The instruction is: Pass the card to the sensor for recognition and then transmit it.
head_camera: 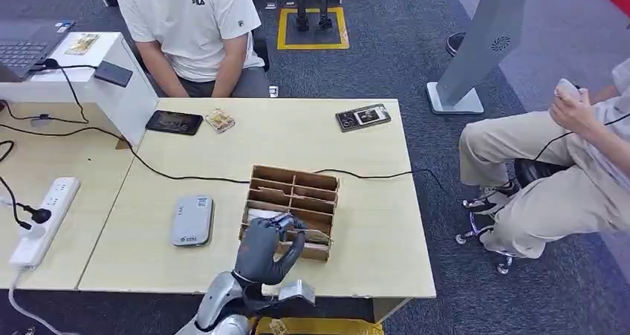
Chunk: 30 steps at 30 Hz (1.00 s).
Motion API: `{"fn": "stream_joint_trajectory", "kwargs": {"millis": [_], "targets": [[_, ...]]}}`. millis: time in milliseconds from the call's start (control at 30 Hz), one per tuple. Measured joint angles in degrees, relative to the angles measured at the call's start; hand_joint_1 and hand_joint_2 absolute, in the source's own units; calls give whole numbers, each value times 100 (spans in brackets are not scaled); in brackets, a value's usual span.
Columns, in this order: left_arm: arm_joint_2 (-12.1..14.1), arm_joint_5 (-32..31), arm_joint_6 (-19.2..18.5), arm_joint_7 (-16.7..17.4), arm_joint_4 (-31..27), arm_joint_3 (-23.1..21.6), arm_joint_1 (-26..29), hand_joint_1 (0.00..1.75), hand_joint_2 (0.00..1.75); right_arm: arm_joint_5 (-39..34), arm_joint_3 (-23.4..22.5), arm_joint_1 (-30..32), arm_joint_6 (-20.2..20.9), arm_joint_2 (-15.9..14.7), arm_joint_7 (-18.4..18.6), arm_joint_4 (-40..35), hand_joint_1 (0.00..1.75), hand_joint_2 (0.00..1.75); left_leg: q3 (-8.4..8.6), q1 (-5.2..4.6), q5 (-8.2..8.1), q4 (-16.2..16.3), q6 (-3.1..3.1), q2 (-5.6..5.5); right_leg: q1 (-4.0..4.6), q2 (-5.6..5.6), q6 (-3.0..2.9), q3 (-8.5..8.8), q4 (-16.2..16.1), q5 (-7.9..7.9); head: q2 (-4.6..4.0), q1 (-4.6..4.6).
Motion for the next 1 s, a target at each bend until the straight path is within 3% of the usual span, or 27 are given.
{"fn": "stream_joint_trajectory", "kwargs": {"millis": [233, 467, 767, 867, 1000], "targets": [[-306, 1510, -207, -419, -579, 432, 140, 175, 175, 0, -140, 0, -30, 63, -61, 4, 0, 175, 2, 1, 0, 0, -1, 0, 1, 0, -1, 0, 1, 1, 0, -2], [-437, 2496, -470, -481, -839, 666, 217, 175, 175, 0, -216, -2, -87, 101, -59, 7, 0, 175, 1, 1, 0, 0, -1, 1, 1, 1, -1, 0, 2, 0, 0, -2], [-592, 3646, -630, 301, -911, 1138, -200, 175, 175, 0, -245, -6, -151, 125, 9, 2, 0, 175, 2, 0, 1, 0, -1, 0, 0, 0, -1, 0, 2, 2, 0, 0], [-588, 4007, -641, 636, -693, 1335, -585, 175, 175, 0, -245, -13, -225, 125, 42, -2, 0, 175, 2, 1, 5, 0, -6, 0, 1, 0, -3, 0, 2, 5, 0, 0], [-548, 4055, -507, 825, -266, 1469, -1050, 175, 175, 0, -245, -16, -269, 125, 53, -24, 0, 175, 2, 1, 5, 0, -6, 1, 1, 1, -3, 0, 4, 5, 0, -2]]}}
